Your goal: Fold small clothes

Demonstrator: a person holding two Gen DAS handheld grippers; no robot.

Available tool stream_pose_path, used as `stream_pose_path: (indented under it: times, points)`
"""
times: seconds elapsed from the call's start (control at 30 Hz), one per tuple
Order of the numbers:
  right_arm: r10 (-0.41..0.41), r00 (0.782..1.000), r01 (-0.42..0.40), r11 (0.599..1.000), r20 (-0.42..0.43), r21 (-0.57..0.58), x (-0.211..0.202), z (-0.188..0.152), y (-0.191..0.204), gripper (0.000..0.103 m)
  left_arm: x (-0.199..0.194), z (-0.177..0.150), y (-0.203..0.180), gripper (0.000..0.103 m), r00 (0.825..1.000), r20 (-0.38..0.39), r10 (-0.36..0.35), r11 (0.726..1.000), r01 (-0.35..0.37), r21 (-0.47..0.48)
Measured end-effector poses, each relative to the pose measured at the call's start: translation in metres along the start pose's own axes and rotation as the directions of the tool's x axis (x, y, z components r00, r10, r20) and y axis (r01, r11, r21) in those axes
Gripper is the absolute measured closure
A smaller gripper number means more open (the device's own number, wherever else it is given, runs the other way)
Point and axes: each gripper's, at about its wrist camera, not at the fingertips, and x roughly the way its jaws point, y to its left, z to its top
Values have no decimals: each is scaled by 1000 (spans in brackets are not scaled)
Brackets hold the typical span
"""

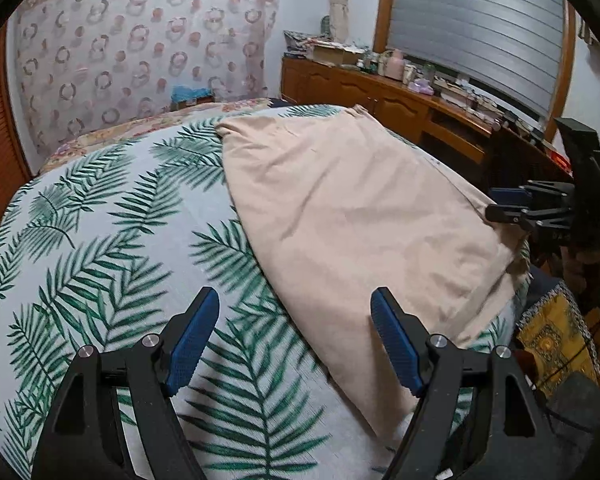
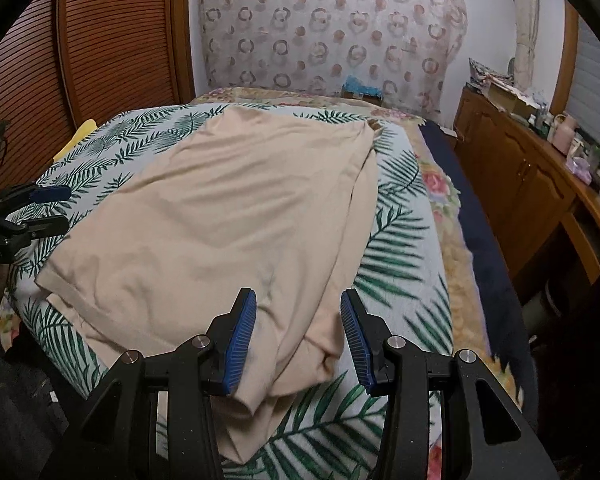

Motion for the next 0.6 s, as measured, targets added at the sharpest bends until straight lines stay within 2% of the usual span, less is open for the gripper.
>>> stream_pose_path:
  times: [0.2,0.37,0.6]
  points:
    - [-8,1000,9,999,-25,45,-4,-9,-6,56,-3,-12,-12,38,997,-40,-61,998,61,19]
    - [4,998,2,996,-66,88,0,-17,-5,40,-3,-20,-19,41,995,-70,-70,997,72,38]
    - [83,993,-72,989,-81,132,-1,-18,-2,39,-4,-27,-18,47,994,-86,-72,997,75,33]
